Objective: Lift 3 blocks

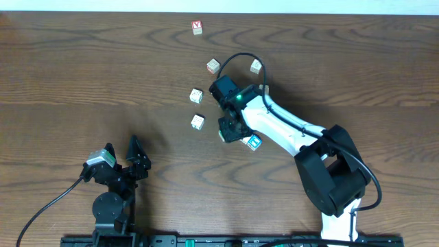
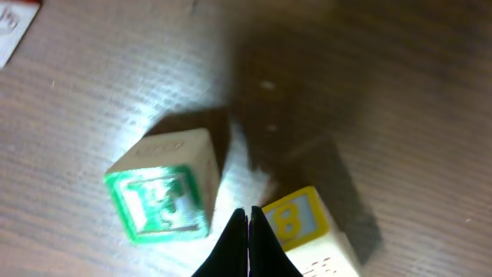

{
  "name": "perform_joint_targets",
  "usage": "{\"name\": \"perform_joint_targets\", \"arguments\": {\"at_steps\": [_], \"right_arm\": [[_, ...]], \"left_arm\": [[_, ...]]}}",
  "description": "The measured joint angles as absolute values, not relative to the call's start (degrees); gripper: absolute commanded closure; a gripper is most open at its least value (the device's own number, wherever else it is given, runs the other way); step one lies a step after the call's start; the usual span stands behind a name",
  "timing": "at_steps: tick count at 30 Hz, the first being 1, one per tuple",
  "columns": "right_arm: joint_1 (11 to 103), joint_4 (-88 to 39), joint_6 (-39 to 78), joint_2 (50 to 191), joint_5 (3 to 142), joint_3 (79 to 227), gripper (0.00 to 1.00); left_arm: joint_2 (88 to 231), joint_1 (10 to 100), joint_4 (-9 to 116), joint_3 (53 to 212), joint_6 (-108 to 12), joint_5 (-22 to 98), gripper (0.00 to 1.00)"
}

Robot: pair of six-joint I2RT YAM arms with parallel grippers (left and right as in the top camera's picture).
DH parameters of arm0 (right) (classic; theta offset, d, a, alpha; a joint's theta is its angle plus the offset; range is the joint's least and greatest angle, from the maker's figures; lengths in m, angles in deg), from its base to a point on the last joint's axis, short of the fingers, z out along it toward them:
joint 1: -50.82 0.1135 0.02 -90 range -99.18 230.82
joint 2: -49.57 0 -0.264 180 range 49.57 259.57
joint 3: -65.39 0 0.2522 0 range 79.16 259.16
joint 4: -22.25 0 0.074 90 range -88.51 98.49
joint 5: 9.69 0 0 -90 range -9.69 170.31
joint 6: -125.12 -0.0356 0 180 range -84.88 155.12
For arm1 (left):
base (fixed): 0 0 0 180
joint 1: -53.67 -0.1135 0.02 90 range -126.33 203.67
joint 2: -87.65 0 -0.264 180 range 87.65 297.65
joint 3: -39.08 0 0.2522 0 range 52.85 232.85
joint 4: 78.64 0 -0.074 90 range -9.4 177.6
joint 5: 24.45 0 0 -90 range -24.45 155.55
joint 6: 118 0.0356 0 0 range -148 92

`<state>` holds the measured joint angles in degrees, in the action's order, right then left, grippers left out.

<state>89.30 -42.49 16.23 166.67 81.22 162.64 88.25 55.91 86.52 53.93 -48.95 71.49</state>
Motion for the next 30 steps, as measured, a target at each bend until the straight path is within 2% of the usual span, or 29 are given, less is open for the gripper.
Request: {"name": "perform_joint_targets", "arguments": {"at_steps": [8,30], "right_arm": [[92.3,-44.0,15.1,166.7,81.4,162.6,0.99],[92.5,-52.0,6.6,166.7,87.2,162.6,0.99]], "left_arm": [[88.2,55.9,86.5,53.9,-48.9,71.5,0.26],[88.2,55.9,86.5,53.9,-48.9,71.5,0.26]]}}
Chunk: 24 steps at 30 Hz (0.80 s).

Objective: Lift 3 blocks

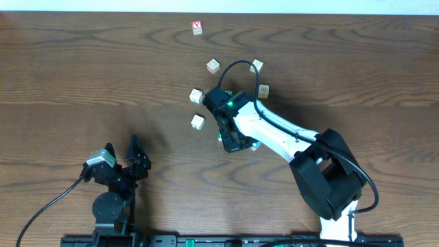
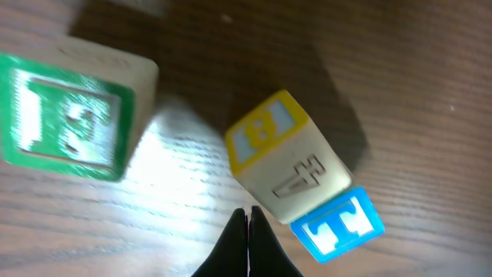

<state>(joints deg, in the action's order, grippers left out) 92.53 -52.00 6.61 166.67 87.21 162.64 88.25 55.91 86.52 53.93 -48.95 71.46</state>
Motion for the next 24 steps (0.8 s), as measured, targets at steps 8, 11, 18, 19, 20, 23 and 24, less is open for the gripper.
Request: {"name": "perform_joint_targets", "arguments": {"at_steps": [8,11,18,19,20,23,24], "right_arm": [[92.5,-52.3,6.6,166.7,88.3,162.6,0.99],[92.5,-51.9,6.6,166.7,89.2,162.6,0.99],[92.5,-52.2,6.6,166.7,90.2,162.6,0.99],[92.5,-52.4,6.6,166.7,90.2,162.6,0.99],[92.5,-52.8,6.6,166.7,90.2,162.6,0.99],[92.6,-53.9,6.6,166.7,90.1,162.6,0.99],[92.8,-54.1,6.8,166.7,89.7,162.6,0.99]], "left_arm": [[88.2,55.9,86.5,53.9,-48.9,71.5,0.26],[88.2,55.9,86.5,53.9,-49.0,71.5,0.26],[88.2,55.9,86.5,53.9,-48.9,71.5,0.26],[88.2,55.9,86.5,53.9,-48.9,71.5,0.26],[88.2,55.9,86.5,53.9,-48.9,71.5,0.26],[88.2,55.9,86.5,53.9,-48.9,71.5,0.26],[88.2,55.9,86.5,53.9,-49.0,71.5,0.26]]}}
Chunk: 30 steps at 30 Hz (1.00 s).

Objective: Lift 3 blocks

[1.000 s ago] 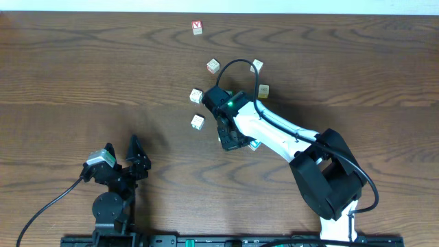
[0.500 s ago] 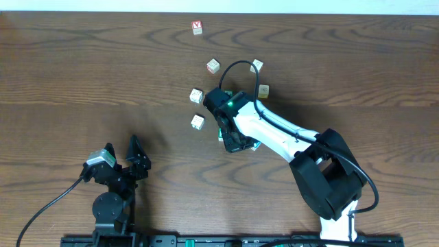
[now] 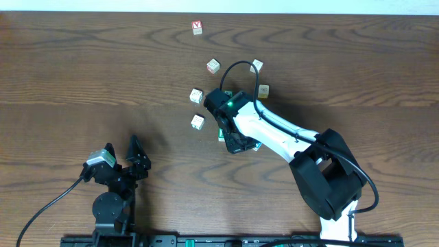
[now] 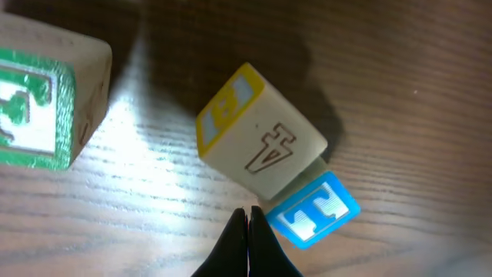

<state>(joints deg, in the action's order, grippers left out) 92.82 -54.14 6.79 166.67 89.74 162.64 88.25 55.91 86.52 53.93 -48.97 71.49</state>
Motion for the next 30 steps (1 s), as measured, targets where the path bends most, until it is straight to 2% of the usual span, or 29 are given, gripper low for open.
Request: {"name": "perform_joint_targets", "arguments": {"at_steps": [12,30], "right_arm": [[97.5,-57.1,7.8,166.7,86.9,162.6,0.99],[96.1,-59.7,-10.0,166.7,92.2,155.8,0.99]], "left_arm": [[88.2,55.9,86.5,53.9,-48.9,71.5,0.26],[88.2,55.9,86.5,53.9,-48.9,71.5,0.26]]}}
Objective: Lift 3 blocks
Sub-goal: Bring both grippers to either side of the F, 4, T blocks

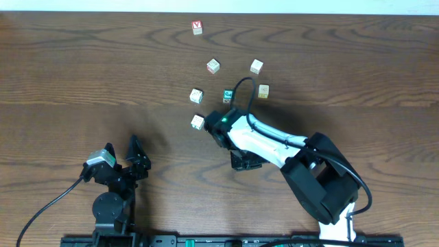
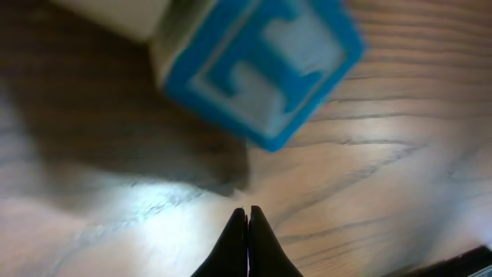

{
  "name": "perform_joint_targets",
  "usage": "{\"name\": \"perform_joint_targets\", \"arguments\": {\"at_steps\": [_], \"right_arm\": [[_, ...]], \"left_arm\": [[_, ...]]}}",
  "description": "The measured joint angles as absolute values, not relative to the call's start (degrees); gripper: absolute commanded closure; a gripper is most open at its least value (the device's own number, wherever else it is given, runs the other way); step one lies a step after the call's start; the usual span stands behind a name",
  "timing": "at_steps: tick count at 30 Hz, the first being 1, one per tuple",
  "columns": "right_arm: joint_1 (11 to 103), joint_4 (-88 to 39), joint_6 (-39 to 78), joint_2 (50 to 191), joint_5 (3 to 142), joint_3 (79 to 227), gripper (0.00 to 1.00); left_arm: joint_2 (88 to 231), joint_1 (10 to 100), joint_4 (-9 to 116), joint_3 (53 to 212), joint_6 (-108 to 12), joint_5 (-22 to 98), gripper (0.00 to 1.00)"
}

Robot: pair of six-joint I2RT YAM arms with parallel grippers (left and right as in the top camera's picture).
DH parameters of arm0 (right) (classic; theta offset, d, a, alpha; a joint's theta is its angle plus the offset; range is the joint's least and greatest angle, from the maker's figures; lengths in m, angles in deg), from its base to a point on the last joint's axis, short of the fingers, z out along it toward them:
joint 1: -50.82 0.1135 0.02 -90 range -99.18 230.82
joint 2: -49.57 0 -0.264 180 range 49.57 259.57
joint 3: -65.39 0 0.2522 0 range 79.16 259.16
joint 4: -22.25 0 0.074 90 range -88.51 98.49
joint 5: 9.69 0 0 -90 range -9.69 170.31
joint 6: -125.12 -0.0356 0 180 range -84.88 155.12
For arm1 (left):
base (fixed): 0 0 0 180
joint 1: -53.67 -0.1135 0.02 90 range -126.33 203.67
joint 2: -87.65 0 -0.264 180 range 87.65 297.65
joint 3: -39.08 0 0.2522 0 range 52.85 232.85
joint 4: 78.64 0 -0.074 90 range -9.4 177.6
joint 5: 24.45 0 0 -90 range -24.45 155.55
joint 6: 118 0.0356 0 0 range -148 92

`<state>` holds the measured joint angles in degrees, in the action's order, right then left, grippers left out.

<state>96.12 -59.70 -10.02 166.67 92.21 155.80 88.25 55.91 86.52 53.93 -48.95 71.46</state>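
My right gripper (image 2: 247, 211) is shut with nothing in it, low over the bare wood. Just ahead of its tips sits a blue-faced block with the letter T (image 2: 257, 69), and the edge of a cream block (image 2: 115, 11) touches its far side. In the overhead view the right gripper (image 1: 241, 162) lies near the table's middle, and its arm hides those two blocks. A green-faced block (image 1: 227, 96) stands free behind the arm. My left gripper (image 1: 138, 154) rests open at the near left, far from every block.
Several more small blocks lie scattered behind the right arm: a red one (image 1: 197, 27) at the far edge, pale ones (image 1: 213, 66), (image 1: 256, 66), (image 1: 197, 95), (image 1: 263, 90) and one (image 1: 197, 122) just left of the arm's wrist.
My right gripper, still shut, has drawn back toward the near side of the table. The blue T block now fills the top of the wrist view, and the green block is uncovered in the overhead view.
My right gripper was shut and low behind the green block and a yellow-faced one, with the blue block at its right. Then the yellow block, marked 4, lay tilted against the blue T block. Now the gripper sits nearer than that pair. The left arm never moved.
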Motion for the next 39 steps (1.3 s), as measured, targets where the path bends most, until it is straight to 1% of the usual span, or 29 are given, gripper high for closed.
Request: {"name": "perform_joint_targets", "arguments": {"at_steps": [7,10,14,16,18,19,24,27,31,34,36,39], "right_arm": [[95.7,-62.8,-12.1,163.8,92.7,155.5,0.99],[95.6,-62.0,-12.1,157.7,93.3,155.3,0.99],[94.1,-57.6,-8.7,145.6,95.1,155.3,0.99],[92.1,-56.0,-6.3,139.5,96.6,155.3,0.99],[88.1,-54.4,-2.5,132.4,98.4,155.3,0.99],[87.4,-54.3,-2.0,131.5,98.4,155.3,0.99],[77.0,-53.8,4.4,124.6,97.9,155.3,0.99],[71.6,-50.3,7.3,124.3,95.3,153.9,0.99],[65.8,-41.8,10.2,124.5,88.9,144.6,0.99],[63.6,-35.9,11.0,125.1,83.5,136.1,0.99],[63.2,-33.0,11.1,125.3,80.0,131.3,0.99],[63.3,-31.5,11.3,125.3,76.9,127.1,0.99]], "left_arm": [[88.2,55.9,86.5,53.9,-48.9,71.5,0.26],[88.2,55.9,86.5,53.9,-48.9,71.5,0.26],[88.2,55.9,86.7,53.9,-48.9,71.5,0.26],[88.2,55.9,86.7,53.9,-48.9,71.5,0.26],[88.2,55.9,86.7,53.9,-49.1,71.1,0.26],[88.2,55.9,86.8,53.9,-49.2,70.3,0.26],[90.0,56.0,87.9,53.9,-46.9,62.2,0.26],[96.0,56.3,87.9,53.9,-46.1,59.4,0.26],[110.0,58.6,87.3,56.6,-45.0,56.8,0.26],[122.4,62.0,86.6,63.6,-43.5,56.2,0.26],[132.1,65.6,85.2,71.3,-42.6,55.9,0.26],[142.8,70.3,79.5,81.4,-41.4,55.4,0.26]]}}
